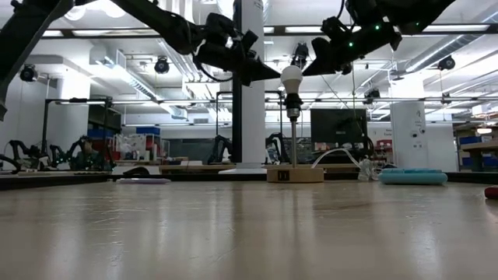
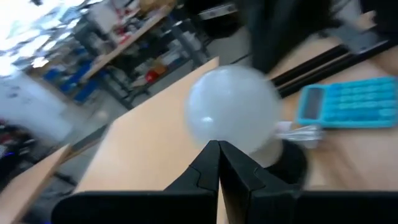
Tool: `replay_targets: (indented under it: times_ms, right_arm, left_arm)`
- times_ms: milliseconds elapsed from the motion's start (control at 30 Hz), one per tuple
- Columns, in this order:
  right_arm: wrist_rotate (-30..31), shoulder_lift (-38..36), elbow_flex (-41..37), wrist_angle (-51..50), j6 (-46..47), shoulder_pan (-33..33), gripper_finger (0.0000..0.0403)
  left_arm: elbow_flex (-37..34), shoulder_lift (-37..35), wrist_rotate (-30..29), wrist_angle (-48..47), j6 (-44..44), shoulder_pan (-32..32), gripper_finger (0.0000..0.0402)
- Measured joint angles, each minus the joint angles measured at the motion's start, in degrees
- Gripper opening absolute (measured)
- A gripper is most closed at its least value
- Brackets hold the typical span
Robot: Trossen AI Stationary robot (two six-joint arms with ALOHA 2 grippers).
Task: Screw lightbulb
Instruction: Remove the lightbulb from the lamp
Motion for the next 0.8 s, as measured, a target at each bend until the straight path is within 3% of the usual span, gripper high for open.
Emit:
replay_targets:
  times_ms: [100, 167, 300, 467, 800]
  right_arm:
    - [5.7, 0.0, 0.0, -0.5, 0.0, -0.1, 0.0000]
    - [6.4, -0.1, 0.0, -2.9, -0.2, -0.2, 0.0000]
    - [3.0, -1.6, 0.0, -5.2, -0.2, -0.3, 0.0000]
    - [-6.1, -1.7, -0.1, -3.4, -0.2, -0.2, 0.0000]
    - [-6.3, 1.0, 0.0, 2.1, 0.5, 0.2, 0.0000]
  left_arm:
    - [0.0, -1.0, 5.0, -4.2, 1.0, -0.1, 0.0000]
    - [0.0, -1.9, 5.5, -7.9, 2.0, -0.3, 0.0000]
    - [0.0, -3.5, 1.4, -8.9, 1.5, 0.7, 0.0000]
    - [0.0, -2.9, -4.2, -3.8, 1.6, 0.9, 0.0000]
    - [0.0, 0.4, -4.5, 2.6, 1.1, 0.7, 0.0000]
